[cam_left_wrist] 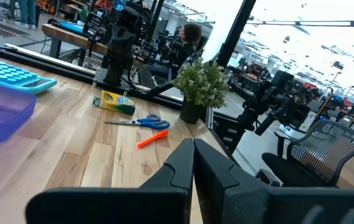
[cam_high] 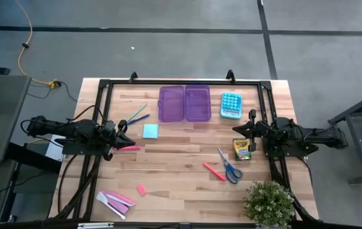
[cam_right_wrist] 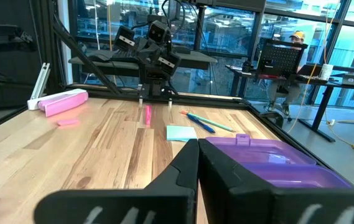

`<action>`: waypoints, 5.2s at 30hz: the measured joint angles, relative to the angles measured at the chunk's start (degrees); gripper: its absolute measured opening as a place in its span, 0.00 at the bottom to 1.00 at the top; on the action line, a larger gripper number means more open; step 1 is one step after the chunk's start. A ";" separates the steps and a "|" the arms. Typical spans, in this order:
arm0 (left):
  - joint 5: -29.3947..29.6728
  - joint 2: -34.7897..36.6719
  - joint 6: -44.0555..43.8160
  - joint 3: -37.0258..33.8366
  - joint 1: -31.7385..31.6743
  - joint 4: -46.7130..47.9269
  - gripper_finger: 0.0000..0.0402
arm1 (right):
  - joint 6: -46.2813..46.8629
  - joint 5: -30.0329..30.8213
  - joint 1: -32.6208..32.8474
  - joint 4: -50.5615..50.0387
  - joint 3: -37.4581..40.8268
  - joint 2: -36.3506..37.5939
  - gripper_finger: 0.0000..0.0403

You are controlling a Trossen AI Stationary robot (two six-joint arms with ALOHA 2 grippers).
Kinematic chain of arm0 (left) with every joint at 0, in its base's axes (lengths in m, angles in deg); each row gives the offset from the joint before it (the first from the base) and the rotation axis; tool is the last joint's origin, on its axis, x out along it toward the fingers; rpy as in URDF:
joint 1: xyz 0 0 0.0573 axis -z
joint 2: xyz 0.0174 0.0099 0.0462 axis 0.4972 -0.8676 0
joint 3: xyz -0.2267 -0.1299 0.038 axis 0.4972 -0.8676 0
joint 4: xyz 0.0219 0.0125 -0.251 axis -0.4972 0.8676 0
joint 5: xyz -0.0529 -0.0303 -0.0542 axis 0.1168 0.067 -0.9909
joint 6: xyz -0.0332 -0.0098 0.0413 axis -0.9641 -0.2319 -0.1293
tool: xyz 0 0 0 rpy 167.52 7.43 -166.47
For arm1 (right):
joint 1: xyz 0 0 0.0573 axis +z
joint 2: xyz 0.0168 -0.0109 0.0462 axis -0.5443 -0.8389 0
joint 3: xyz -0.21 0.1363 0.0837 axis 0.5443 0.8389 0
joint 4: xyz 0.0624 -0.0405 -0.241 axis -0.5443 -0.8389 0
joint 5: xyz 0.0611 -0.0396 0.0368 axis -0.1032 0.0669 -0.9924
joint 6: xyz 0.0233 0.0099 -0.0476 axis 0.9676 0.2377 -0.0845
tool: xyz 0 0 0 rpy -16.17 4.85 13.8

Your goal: Pack school essentials

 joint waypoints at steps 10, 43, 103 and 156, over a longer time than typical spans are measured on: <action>0.00 0.01 0.00 0.00 0.01 0.00 0.00 | 0.00 0.01 0.01 0.00 -0.01 0.01 0.00; 0.00 0.01 0.00 -0.02 0.02 0.00 0.00 | 31.31 5.68 0.00 5.83 -0.01 -0.03 0.00; 0.00 0.00 0.00 0.00 0.02 -0.02 0.00 | 46.70 -7.01 -1.62 -67.05 -48.17 -67.24 0.62; 0.00 0.00 0.00 0.00 0.00 -0.02 0.00 | -11.02 -12.43 -10.73 -60.62 -48.49 -91.63 0.29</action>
